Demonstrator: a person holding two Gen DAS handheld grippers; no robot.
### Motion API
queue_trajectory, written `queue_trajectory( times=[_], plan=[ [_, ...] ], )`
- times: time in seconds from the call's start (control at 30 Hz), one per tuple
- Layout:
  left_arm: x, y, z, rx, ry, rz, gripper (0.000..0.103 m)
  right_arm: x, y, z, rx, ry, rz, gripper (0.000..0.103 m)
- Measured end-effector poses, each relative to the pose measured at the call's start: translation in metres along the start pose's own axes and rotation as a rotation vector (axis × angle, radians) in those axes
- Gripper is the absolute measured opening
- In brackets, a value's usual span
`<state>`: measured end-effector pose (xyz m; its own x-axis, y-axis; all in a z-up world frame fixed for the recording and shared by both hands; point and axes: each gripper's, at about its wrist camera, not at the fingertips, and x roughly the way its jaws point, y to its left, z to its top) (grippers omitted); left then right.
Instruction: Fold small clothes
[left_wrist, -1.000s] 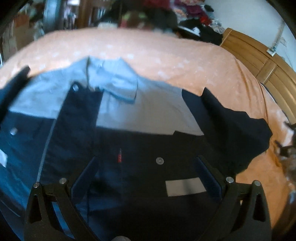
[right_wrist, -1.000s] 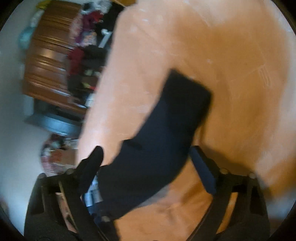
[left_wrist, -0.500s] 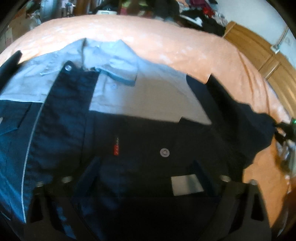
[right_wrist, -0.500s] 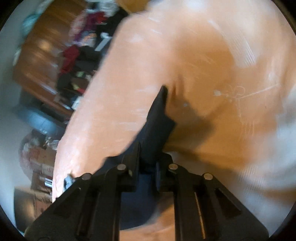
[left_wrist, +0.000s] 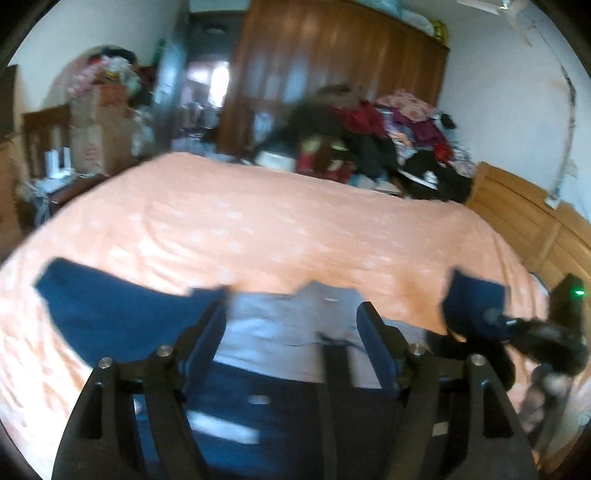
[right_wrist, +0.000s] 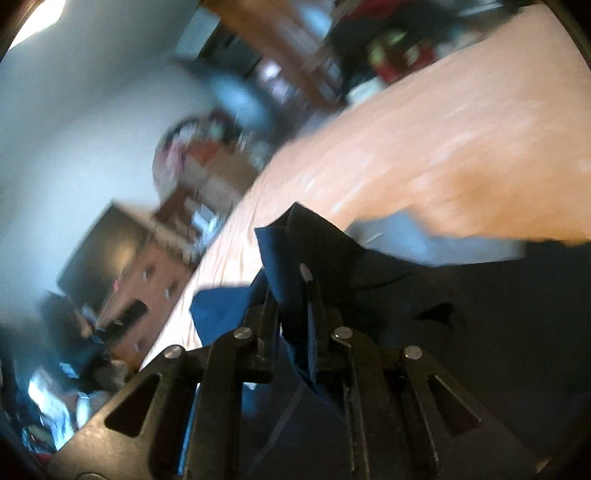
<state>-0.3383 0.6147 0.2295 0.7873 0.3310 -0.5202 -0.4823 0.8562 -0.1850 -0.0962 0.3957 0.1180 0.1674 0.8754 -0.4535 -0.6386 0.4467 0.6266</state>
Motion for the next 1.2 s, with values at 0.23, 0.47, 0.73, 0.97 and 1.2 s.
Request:
queue_trajectory(
  times=[0.23,0.47,0.73,0.97,1.2],
  plan=[
    [0.031,0.047,-0.04,-0.013,0.158,0.004,0.074,0.087,0.04,-0.039,-0.008,0.171,-0.001,0.052],
    [0.081,0.052,-0.095,-0.116,0.375,-0.166,0.065,-0.045,0.01,-0.078,0.012,0.007,-0.13,0.082],
    [0.133,0.027,-0.124,-0.227,0.46,-0.224,0.063,-0.074,-0.057,-0.131,0.264,0.04,-0.222,0.082],
    [0.169,0.022,-0.109,-0.204,0.411,-0.09,0.016,-0.082,-0.03,-0.112,0.118,0.001,-0.213,0.07],
    [0.132,0.058,-0.099,-0.268,0.285,-0.09,0.004,-0.111,-0.064,-0.077,0.134,-0.114,-0.337,0.042]
  ],
)
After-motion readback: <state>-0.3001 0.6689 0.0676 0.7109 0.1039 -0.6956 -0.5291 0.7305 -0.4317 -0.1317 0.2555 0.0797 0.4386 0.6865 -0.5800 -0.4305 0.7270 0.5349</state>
